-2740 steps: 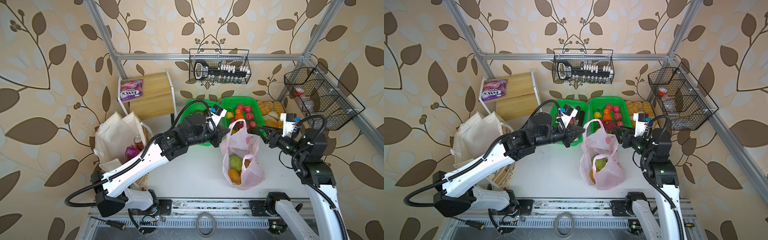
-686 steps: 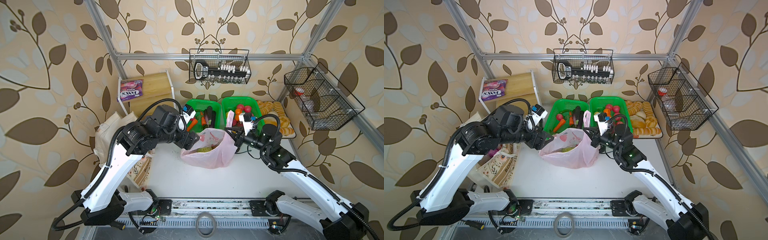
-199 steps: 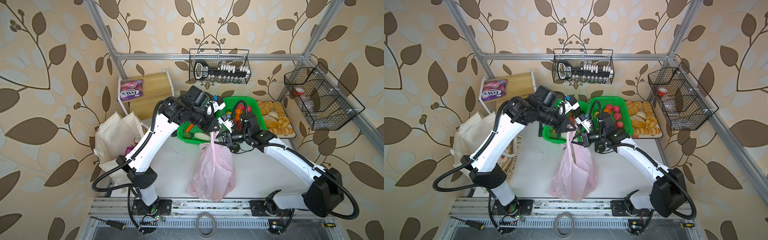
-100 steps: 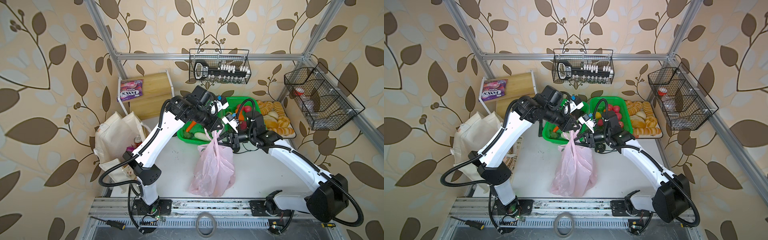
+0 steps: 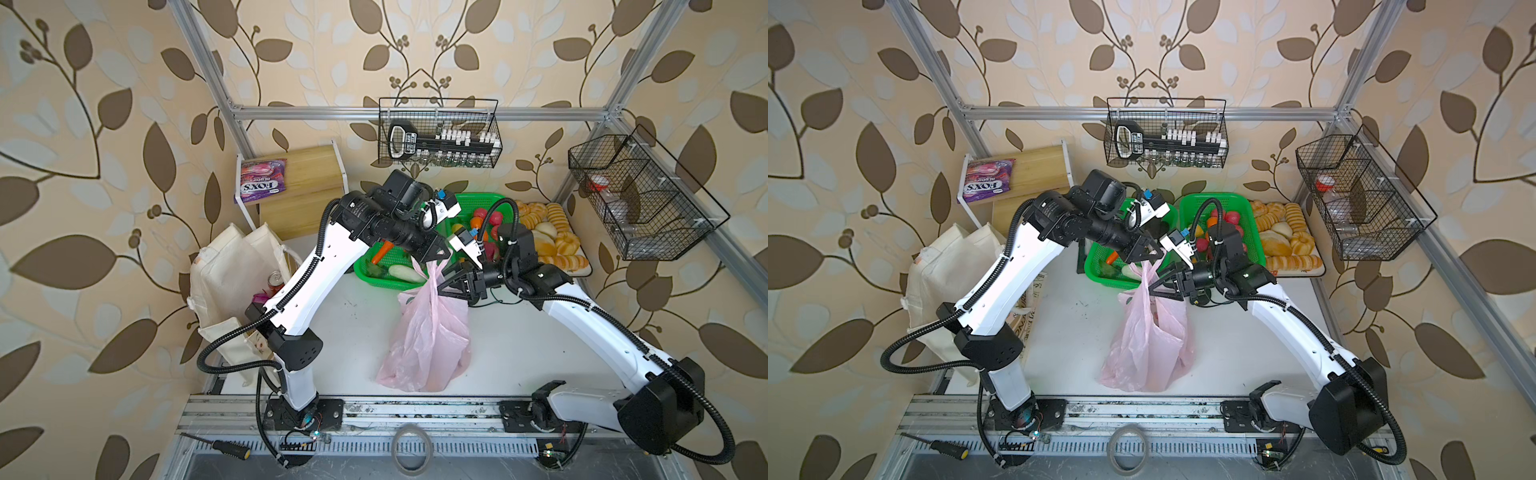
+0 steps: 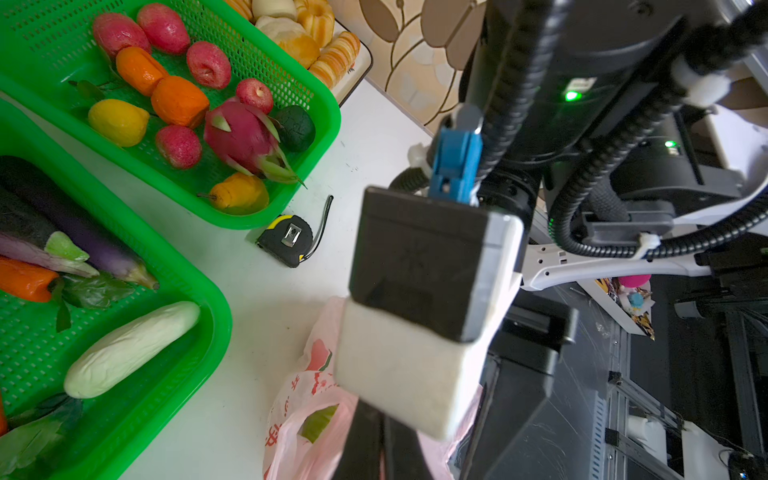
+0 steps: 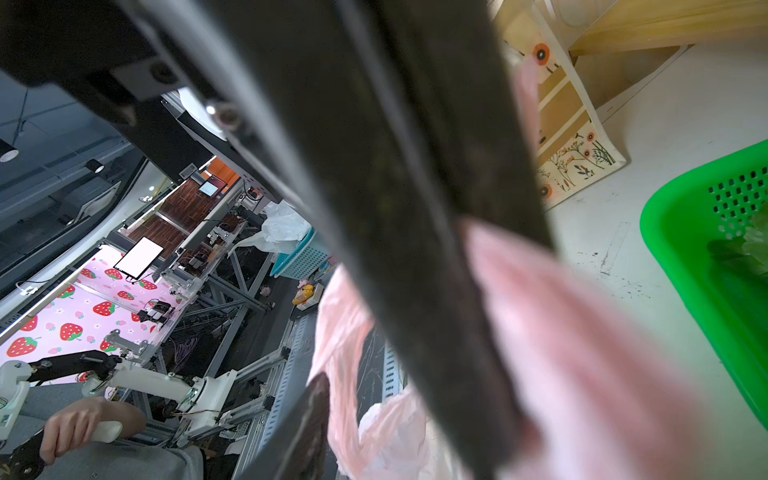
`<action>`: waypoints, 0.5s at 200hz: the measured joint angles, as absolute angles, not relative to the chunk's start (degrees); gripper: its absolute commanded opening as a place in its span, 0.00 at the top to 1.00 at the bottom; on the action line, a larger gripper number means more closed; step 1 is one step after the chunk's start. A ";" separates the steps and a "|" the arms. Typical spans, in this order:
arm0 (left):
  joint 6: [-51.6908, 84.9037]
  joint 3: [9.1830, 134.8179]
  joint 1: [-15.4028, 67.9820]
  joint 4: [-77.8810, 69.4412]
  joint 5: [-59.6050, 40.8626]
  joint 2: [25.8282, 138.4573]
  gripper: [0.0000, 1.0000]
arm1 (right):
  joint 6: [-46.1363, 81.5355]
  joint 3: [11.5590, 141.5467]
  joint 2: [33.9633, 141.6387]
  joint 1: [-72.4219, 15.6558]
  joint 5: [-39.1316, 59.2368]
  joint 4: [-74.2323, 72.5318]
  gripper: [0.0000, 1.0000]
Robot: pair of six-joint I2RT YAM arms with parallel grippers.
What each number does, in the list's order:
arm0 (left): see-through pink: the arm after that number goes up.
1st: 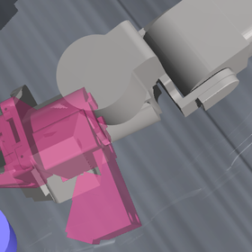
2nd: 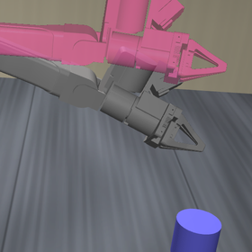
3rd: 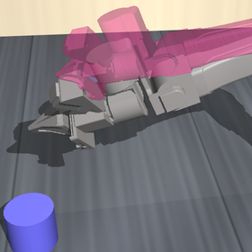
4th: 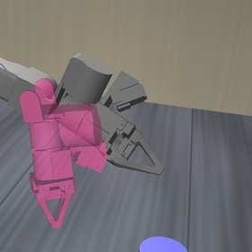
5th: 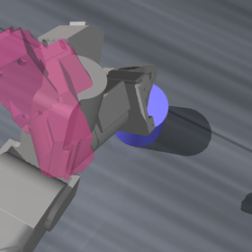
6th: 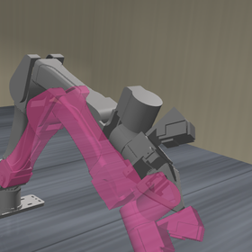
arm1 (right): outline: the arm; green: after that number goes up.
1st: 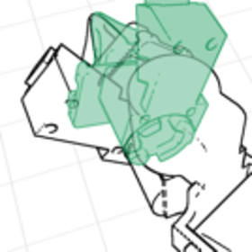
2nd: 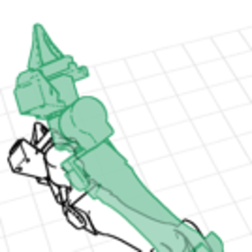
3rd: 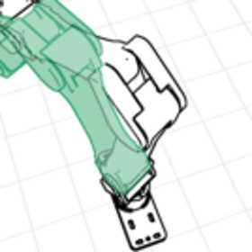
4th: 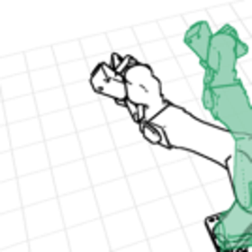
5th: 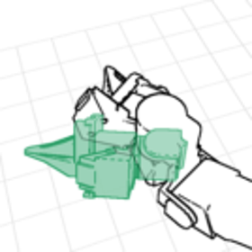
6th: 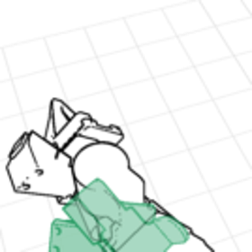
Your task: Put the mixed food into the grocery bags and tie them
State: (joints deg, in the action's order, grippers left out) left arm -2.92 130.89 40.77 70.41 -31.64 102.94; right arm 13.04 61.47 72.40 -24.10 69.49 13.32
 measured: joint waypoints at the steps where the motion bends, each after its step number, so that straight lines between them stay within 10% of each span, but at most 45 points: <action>1: -2.92 130.87 40.77 70.41 -31.66 102.94 1.00 | 13.04 61.47 72.42 -24.10 69.49 13.30 0.48; 100: -2.92 130.89 40.77 70.28 -32.88 102.94 1.00 | 14.37 60.64 72.31 -25.10 68.29 9.91 0.47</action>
